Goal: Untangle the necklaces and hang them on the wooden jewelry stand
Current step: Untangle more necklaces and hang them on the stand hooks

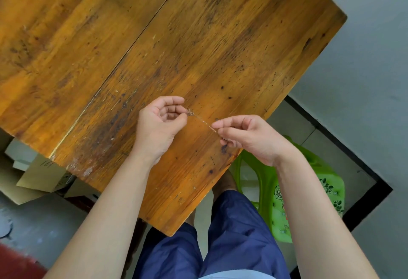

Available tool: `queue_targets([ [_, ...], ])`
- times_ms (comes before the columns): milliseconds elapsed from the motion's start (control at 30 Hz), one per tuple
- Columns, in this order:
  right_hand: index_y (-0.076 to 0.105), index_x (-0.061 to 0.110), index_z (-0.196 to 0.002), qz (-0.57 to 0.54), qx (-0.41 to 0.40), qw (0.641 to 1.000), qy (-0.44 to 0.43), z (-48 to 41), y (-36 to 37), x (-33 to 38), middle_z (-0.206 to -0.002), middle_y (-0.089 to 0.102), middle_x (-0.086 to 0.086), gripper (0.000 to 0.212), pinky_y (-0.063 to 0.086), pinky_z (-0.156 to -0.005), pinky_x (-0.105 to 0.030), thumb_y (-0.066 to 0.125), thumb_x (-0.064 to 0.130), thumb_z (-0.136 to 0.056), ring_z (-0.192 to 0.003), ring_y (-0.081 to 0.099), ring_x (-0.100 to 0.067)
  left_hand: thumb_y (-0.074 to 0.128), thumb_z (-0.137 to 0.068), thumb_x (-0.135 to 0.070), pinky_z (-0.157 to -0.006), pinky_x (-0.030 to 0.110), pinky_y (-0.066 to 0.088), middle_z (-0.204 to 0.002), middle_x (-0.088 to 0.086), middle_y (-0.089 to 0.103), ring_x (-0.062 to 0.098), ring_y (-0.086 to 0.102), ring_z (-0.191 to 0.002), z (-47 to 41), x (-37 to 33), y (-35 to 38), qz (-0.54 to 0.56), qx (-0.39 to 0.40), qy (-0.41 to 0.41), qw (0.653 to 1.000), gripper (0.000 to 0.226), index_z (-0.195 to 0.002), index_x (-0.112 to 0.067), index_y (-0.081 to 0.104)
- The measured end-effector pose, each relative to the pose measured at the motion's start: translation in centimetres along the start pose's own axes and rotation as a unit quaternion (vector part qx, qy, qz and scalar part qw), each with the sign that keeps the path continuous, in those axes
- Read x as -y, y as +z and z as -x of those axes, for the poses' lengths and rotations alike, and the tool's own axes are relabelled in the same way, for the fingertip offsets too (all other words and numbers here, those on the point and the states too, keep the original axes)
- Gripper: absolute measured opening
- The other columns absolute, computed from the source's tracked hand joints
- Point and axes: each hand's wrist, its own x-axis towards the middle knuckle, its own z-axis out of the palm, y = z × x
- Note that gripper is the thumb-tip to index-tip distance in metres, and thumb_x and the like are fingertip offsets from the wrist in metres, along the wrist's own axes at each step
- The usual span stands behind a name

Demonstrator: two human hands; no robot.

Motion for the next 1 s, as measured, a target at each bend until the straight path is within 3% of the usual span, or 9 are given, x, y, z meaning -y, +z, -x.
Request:
queue_targets([
  [100, 0.076, 0.012, -0.104, 0.057, 0.048, 0.997, 0.014, 0.3, -0.1, -0.1, -0.081, 0.071, -0.001, 0.016, 0.053, -0.072, -0.023, 0.072, 0.018, -0.09, -0.077, 0.066, -0.009, 0.069, -0.081, 0.006, -0.081, 0.022, 0.054, -0.094, 0.007, 0.07, 0.012, 0.064, -0.086, -0.4, 0.0, -0.5, -0.062, -0.029, 0.041, 0.997, 0.03, -0.106, -0.01, 0.068],
  [233, 0.076, 0.01, -0.099, 0.134, 0.04, 0.99, 0.019, 0.1, 0.4, -0.5, -0.08, 0.073, 0.003, 0.014, 0.054, -0.071, -0.019, 0.074, 0.02, -0.089, -0.075, 0.068, -0.006, 0.069, -0.086, -0.002, -0.08, 0.023, 0.056, -0.093, 0.0, 0.071, 0.01, 0.066, -0.087, -1.1, 0.2, -1.4, -0.109, -0.116, 0.078, 0.984, 0.02, -0.1, -0.017, 0.069],
  [400, 0.074, 0.016, -0.102, 0.108, -0.074, 0.991, -0.006, -0.8, 1.2, -2.1, -0.085, 0.073, -0.006, 0.012, 0.06, -0.083, -0.04, 0.071, 0.021, -0.092, -0.079, 0.068, -0.015, 0.07, -0.088, -0.015, -0.076, 0.031, 0.059, -0.091, -0.001, 0.071, 0.013, 0.067, -0.083, -1.6, 0.3, -2.2, -0.07, -0.237, 0.049, 0.968, 0.011, -0.098, -0.021, 0.071],
  [467, 0.071, 0.013, -0.112, 0.079, -0.115, 0.99, -0.012, -1.0, 1.6, -2.8, -0.085, 0.073, -0.006, 0.02, 0.061, -0.083, -0.038, 0.07, 0.016, -0.092, -0.081, 0.07, -0.017, 0.07, -0.088, -0.018, -0.075, 0.025, 0.057, -0.089, -0.005, 0.07, 0.007, 0.065, -0.08, -1.1, 0.6, -2.1, -0.126, -0.189, 0.048, 0.973, 0.012, -0.1, -0.021, 0.072],
  [567, 0.068, 0.007, -0.118, 0.017, -0.175, 0.984, -0.023, -0.7, 2.0, -3.5, -0.089, 0.071, -0.01, 0.025, 0.061, -0.075, -0.026, 0.068, 0.01, -0.093, -0.079, 0.071, -0.012, 0.073, -0.085, -0.017, -0.068, 0.014, 0.048, -0.091, -0.008, 0.069, -0.002, 0.06, -0.074, 0.5, 1.8, -1.0, -0.243, -0.048, 0.077, 0.966, 0.012, -0.096, -0.024, 0.073],
  [700, 0.067, 0.005, -0.119, -0.03, -0.215, 0.976, -0.022, -0.1, 2.3, -4.0, -0.087, 0.069, -0.009, 0.025, 0.055, -0.065, -0.015, 0.066, 0.008, -0.094, -0.072, 0.068, -0.006, 0.075, -0.084, -0.022, -0.079, 0.027, 0.047, -0.1, -0.004, 0.062, 0.012, 0.056, -0.092, 2.6, 4.2, 1.3, -0.354, 0.052, 0.177, 0.917, 0.025, -0.11, -0.019, 0.074],
  [767, 0.067, 0.005, -0.119, -0.023, -0.219, 0.975, -0.027, 0.1, 2.3, -4.1, -0.086, 0.069, -0.007, 0.027, 0.054, -0.064, -0.015, 0.069, 0.008, -0.092, -0.07, 0.067, -0.006, 0.074, -0.085, -0.019, -0.075, 0.033, 0.051, -0.095, 0.001, 0.062, 0.019, 0.054, -0.091, 2.8, 5.2, 2.0, -0.403, 0.056, 0.235, 0.883, 0.023, -0.108, -0.013, 0.075],
  [867, 0.069, 0.012, -0.118, -0.001, -0.224, 0.974, -0.037, 0.1, 2.2, -3.7, -0.093, 0.068, -0.003, 0.032, 0.054, -0.065, -0.014, 0.075, 0.009, -0.087, -0.072, 0.066, -0.001, 0.067, -0.09, -0.012, -0.071, 0.037, 0.052, -0.091, 0.005, 0.063, 0.022, 0.055, -0.087, 2.7, 5.6, 2.1, -0.426, 0.032, 0.27, 0.863, 0.015, -0.102, -0.006, 0.074],
  [1000, 0.07, 0.017, -0.119, 0.072, -0.22, 0.97, -0.069, -0.2, 2.0, -2.9, -0.101, 0.073, -0.001, 0.033, 0.059, -0.077, -0.021, 0.074, 0.008, -0.088, -0.089, 0.07, -0.012, 0.059, -0.096, -0.015, -0.076, 0.025, 0.048, -0.096, -0.004, 0.065, 0.014, 0.059, -0.087, 1.7, 3.9, 0.8, -0.329, -0.057, 0.164, 0.928, 0.012, -0.103, -0.012, 0.068],
])
